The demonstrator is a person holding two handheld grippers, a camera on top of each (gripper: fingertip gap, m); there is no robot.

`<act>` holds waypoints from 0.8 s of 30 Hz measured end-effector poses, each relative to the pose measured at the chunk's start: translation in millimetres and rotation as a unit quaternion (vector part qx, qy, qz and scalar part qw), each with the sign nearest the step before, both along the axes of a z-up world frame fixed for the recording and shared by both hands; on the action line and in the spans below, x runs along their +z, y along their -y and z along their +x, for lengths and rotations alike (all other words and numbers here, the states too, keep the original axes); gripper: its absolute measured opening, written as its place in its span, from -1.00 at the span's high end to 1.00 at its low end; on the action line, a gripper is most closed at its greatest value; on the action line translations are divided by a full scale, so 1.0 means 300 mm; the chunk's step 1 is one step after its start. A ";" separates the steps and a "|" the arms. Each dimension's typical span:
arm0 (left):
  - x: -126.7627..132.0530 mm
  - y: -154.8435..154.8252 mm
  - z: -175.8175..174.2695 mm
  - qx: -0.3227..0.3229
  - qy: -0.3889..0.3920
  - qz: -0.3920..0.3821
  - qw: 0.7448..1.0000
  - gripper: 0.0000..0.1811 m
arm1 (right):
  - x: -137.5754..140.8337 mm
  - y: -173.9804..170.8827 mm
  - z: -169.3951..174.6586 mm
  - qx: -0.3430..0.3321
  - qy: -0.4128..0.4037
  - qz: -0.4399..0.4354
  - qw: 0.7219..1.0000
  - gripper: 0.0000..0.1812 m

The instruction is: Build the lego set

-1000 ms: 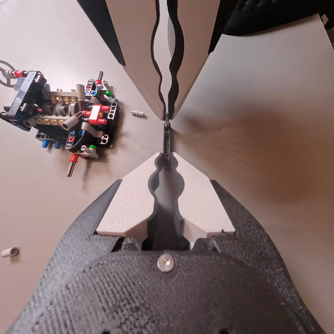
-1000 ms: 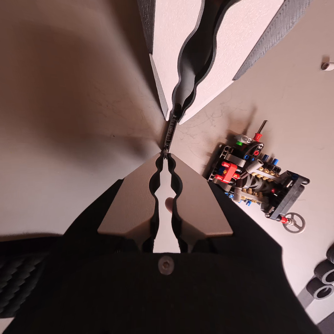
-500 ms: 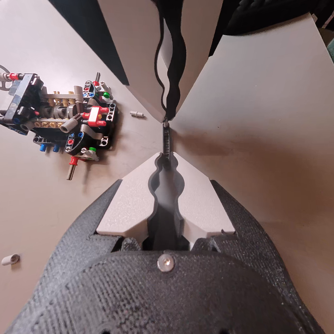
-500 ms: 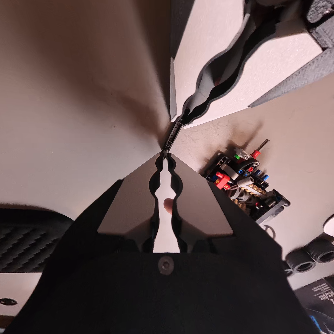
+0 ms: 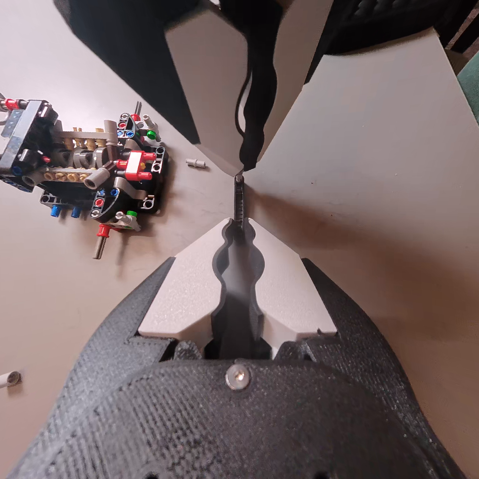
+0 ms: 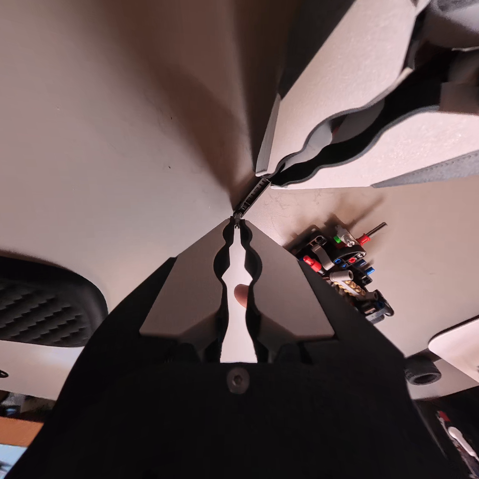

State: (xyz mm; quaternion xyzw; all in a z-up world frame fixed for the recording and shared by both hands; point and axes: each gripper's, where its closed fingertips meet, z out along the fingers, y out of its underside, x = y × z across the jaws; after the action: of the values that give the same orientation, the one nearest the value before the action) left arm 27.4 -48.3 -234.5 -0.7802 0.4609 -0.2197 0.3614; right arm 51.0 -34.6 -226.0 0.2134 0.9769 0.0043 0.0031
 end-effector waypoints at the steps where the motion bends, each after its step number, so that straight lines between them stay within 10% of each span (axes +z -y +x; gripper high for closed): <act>1: 0.000 -0.001 0.000 -0.002 0.000 -0.001 1.000 0.93 | 0.000 0.001 0.000 0.008 0.002 0.004 1.000 0.96; 14: -0.001 0.000 0.001 -0.010 0.000 0.000 1.000 0.93 | -0.024 0.013 0.000 -0.025 -0.021 -0.028 0.999 0.96; 24: -0.001 0.000 0.001 -0.009 -0.005 0.008 1.000 0.93 | 0.063 0.003 -0.017 -0.224 -0.180 -0.188 0.939 0.77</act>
State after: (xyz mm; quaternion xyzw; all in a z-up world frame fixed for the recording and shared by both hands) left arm 27.8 -48.3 -234.9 -0.7742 0.4715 -0.2147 0.3635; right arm 45.9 -35.6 -207.1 0.4198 0.8710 -0.2186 -0.1315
